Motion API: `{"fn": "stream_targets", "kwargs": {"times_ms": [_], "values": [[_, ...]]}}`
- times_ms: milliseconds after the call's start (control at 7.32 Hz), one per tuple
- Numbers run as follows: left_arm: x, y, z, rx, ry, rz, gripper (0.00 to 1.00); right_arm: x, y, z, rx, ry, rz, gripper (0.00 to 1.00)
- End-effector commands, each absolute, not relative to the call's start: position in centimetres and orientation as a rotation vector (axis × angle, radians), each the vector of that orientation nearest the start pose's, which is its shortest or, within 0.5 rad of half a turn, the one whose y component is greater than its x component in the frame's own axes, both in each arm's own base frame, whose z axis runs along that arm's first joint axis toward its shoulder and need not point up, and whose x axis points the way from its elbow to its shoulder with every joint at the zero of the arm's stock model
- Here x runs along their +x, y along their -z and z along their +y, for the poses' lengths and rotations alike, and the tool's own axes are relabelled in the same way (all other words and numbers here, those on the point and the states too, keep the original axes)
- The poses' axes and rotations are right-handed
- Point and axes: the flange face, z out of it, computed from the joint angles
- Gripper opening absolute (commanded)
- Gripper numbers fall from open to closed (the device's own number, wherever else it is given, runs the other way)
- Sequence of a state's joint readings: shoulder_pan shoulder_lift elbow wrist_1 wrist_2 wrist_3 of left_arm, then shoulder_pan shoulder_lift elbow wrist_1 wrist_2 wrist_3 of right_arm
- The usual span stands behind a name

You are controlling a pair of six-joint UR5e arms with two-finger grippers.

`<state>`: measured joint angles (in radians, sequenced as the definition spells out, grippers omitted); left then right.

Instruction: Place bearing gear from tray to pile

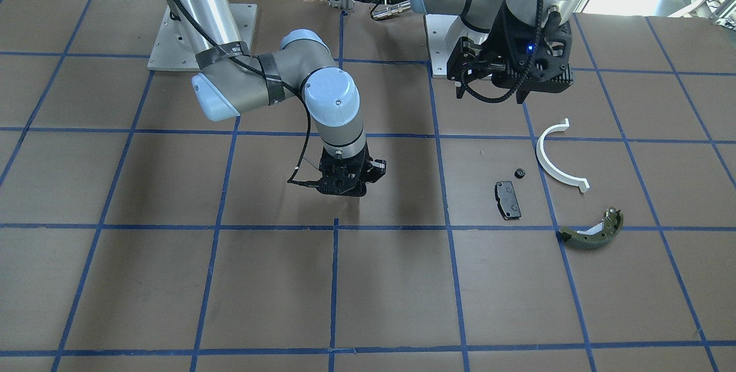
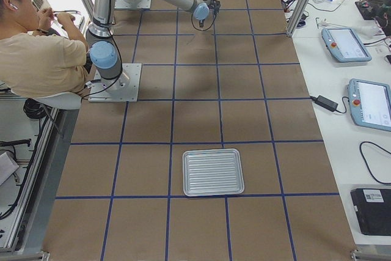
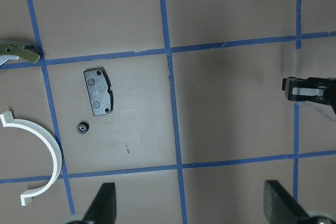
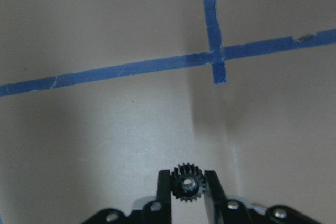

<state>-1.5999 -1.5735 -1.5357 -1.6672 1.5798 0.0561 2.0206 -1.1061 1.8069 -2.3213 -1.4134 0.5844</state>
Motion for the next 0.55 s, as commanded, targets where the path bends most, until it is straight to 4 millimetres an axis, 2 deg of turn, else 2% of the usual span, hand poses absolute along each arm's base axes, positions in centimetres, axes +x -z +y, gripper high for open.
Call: {"fn": "stream_targets", "kwargs": {"times_ms": [0,137,273,410], "values": [[-14.7,-49.4,-48.1,0.14,-0.099,3.133,1.0,40.6,-18.6,-46.9,0.167,-0.021,2.969,0.88],[-14.7,-49.4,-48.1,0.14,-0.099,3.133,1.0,40.3,-19.8,-47.3,0.168,0.013,2.967,1.0],[-14.6,-49.6,-47.9,0.137,-0.101,3.129,1.0,39.0,-21.7,-48.3,0.184,0.058,2.951,1.0],[-14.6,-49.7,-47.7,0.137,-0.101,3.129,1.0,36.2,-23.5,-50.0,0.239,0.083,2.934,1.0]]}}
